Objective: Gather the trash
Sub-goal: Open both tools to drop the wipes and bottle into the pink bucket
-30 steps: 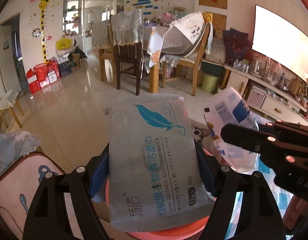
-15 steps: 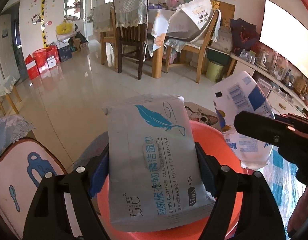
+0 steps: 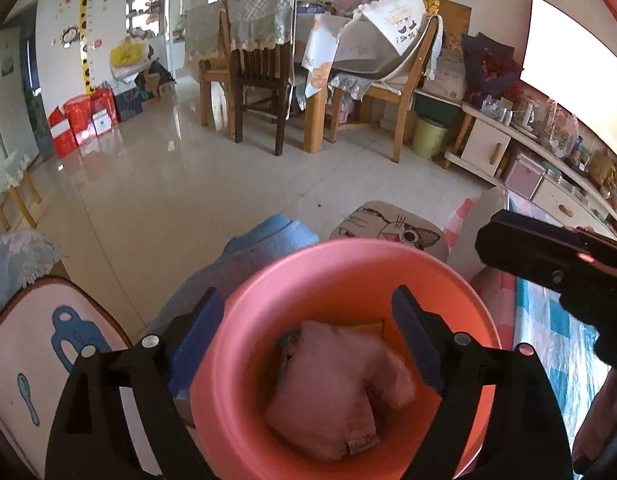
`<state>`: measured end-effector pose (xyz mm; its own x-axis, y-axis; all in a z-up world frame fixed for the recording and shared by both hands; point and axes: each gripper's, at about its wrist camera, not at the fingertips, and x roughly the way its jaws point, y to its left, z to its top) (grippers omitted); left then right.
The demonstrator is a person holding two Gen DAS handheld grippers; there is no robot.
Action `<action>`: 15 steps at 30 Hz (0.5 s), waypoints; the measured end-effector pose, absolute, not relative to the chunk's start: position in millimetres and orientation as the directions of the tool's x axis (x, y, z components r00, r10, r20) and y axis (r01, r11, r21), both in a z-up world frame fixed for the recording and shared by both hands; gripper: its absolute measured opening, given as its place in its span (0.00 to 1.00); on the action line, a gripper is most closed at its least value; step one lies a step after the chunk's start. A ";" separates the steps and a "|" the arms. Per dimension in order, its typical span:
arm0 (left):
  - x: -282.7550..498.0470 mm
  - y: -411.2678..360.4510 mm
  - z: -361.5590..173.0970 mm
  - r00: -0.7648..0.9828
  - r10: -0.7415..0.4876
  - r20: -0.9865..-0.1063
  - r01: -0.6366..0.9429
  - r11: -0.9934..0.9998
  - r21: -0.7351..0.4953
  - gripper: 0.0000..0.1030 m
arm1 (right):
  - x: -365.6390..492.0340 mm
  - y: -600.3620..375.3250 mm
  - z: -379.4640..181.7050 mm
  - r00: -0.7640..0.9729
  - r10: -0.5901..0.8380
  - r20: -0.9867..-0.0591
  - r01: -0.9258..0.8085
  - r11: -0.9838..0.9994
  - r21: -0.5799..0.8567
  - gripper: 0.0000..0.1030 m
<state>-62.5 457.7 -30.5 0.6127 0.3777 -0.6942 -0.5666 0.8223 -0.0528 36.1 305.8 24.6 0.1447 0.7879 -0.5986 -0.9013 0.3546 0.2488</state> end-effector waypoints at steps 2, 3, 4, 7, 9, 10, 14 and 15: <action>-62.0 454.6 -25.1 0.618 0.385 -0.685 -0.563 0.825 -0.044 0.83 | 35.8 300.8 26.6 0.150 0.791 -0.593 -0.900 0.357 0.249 0.28; -62.3 452.8 -22.0 0.622 0.388 -0.680 -0.561 0.827 -0.041 0.83 | 36.4 298.4 28.1 0.152 0.792 -0.591 -0.899 0.360 0.251 0.28; -63.0 451.0 -18.9 0.625 0.391 -0.676 -0.558 0.829 -0.037 0.85 | 36.3 295.8 29.5 0.154 0.793 -0.589 -0.897 0.362 0.253 0.28; -64.2 437.1 -7.5 0.635 0.408 -0.656 -0.545 0.839 -0.006 0.87 | 35.3 283.0 36.9 0.173 0.798 -0.577 -0.894 0.374 0.249 0.28; -64.7 426.6 0.2 0.645 0.411 -0.644 -0.532 0.847 0.008 0.87 | 34.3 272.5 44.4 0.186 0.803 -0.567 -0.888 0.385 0.253 0.30; -64.6 420.8 4.6 0.650 0.412 -0.639 -0.527 0.850 0.013 0.87 | 33.8 266.5 47.8 0.195 0.805 -0.560 -0.884 0.391 0.254 0.31; -67.2 400.4 23.4 0.674 0.401 -0.620 -0.509 0.861 0.002 0.89 | 28.0 241.8 62.7 0.236 0.808 -0.540 -0.879 0.414 0.236 0.37; -67.8 395.8 28.2 0.679 0.400 -0.615 -0.507 0.862 0.001 0.90 | 27.6 236.5 66.0 0.242 0.809 -0.535 -0.877 0.418 0.235 0.38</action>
